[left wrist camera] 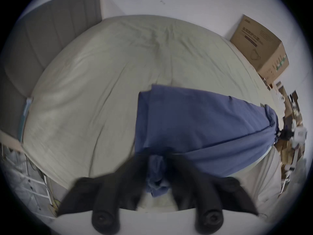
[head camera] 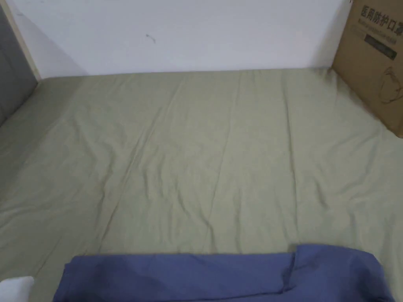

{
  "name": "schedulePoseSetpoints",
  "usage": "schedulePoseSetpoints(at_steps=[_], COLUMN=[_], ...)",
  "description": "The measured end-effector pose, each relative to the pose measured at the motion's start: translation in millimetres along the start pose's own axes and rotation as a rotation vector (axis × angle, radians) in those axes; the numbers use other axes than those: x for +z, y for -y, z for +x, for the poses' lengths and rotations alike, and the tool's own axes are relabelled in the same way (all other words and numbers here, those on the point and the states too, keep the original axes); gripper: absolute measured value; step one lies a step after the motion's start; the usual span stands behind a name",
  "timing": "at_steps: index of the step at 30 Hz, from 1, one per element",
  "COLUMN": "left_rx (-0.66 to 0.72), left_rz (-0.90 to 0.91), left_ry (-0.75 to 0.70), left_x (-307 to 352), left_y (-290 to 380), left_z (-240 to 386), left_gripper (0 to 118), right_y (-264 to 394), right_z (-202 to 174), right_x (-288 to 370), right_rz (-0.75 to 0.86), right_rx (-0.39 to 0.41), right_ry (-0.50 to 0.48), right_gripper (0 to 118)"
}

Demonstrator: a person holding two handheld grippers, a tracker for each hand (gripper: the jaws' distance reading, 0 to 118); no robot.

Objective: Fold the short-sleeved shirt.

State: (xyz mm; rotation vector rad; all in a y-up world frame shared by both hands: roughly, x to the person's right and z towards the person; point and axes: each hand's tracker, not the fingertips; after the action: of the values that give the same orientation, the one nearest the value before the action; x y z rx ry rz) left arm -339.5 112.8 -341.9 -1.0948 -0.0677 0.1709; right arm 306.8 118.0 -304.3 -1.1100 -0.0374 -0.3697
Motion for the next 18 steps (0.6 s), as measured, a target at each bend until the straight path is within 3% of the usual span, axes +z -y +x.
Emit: schedulePoseSetpoints(at_steps=[1, 2, 3, 8, 10, 11, 12, 13, 14, 16, 18], left_rx=[0.017, 0.019, 0.039, 0.16, 0.181, 0.18, 0.183, 0.198, 0.204, 0.228, 0.272], left_rz=[0.01, 0.018, 0.051, 0.207, 0.234, 0.238, 0.262, 0.269, 0.265, 0.242, 0.25], left_ry=[-0.014, -0.017, -0.007, 0.063, 0.11, 0.119, 0.133, 0.13, 0.128, 0.178, 0.18], left_x=[4, 10, 20, 71, 85, 89, 93, 91, 90, 87, 81], left_y=[0, -1, -2, -6, -1, 2, 8, 13, 18, 26, 35], left_z=[-4, -7, -11, -21, -20, -19, -17, -14, -14, -16, -17], left_gripper=[88, 105, 106, 105, 102, 81, 49, 13, 1, 0, 0], right_y=[1, -1, -3, -15, -14, -13, -9, -5, 0, 4, 12], right_z=[-4, -7, -7, -43, -66, -74, -89, -105, -118, -139, -160], right_x=[7, 13, 20, 66, 77, 80, 81, 80, 74, 63, 52], right_rz=[0.021, 0.052, 0.087, 0.242, 0.304, 0.314, 0.326, 0.353, 0.377, 0.33, 0.336], right_rx=[0.001, -0.005, -0.001, 0.156, 0.192, 0.209, 0.238, 0.268, 0.279, 0.355, 0.32], right_ry=[0.012, 0.024, 0.026, 0.116, 0.068, 0.036, 0.005, 0.011, 0.038, -0.034, -0.053], right_gripper=[41, 75, 86, 86, 85, 81, 65, 32, 1, 1, 1])
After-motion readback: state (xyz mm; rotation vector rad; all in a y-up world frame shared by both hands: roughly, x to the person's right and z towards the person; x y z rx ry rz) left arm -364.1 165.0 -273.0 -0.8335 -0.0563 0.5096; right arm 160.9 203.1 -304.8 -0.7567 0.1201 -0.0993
